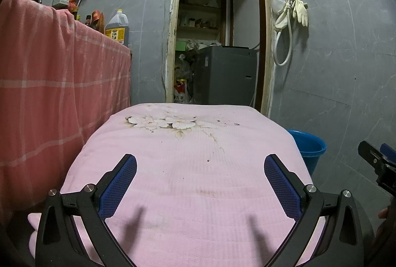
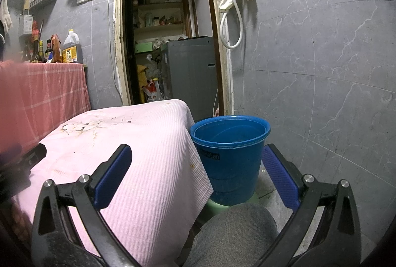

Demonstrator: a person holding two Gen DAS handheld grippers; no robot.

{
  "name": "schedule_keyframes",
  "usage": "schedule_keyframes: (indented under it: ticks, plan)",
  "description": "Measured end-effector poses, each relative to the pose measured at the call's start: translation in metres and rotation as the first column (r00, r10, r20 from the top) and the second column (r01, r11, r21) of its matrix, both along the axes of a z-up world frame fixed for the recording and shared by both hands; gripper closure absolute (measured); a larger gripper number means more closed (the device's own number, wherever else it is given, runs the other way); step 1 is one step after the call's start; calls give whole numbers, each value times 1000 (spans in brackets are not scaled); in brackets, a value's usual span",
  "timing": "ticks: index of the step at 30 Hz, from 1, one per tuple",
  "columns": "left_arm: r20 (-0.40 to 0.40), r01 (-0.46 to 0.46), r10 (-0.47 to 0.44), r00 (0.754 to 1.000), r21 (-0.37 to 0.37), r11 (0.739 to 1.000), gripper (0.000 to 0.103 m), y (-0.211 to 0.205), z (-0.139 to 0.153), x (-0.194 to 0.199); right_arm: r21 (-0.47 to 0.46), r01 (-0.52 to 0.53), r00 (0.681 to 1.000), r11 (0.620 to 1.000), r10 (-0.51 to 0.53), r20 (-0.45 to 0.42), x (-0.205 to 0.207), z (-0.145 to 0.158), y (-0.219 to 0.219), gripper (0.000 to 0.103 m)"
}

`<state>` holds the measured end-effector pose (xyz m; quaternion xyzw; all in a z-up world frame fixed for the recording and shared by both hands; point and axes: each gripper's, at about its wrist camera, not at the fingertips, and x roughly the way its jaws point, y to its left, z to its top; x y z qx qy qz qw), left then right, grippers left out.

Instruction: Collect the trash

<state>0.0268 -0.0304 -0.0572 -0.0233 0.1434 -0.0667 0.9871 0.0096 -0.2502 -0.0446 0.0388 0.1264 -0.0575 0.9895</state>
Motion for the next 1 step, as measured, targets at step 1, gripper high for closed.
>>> schedule_keyframes:
  ticks: [1]
  plan:
    - [0, -1, 1, 1000, 1, 1000, 2, 0, 0, 0, 0, 0, 1000, 1000, 0, 0, 0, 0, 0, 0]
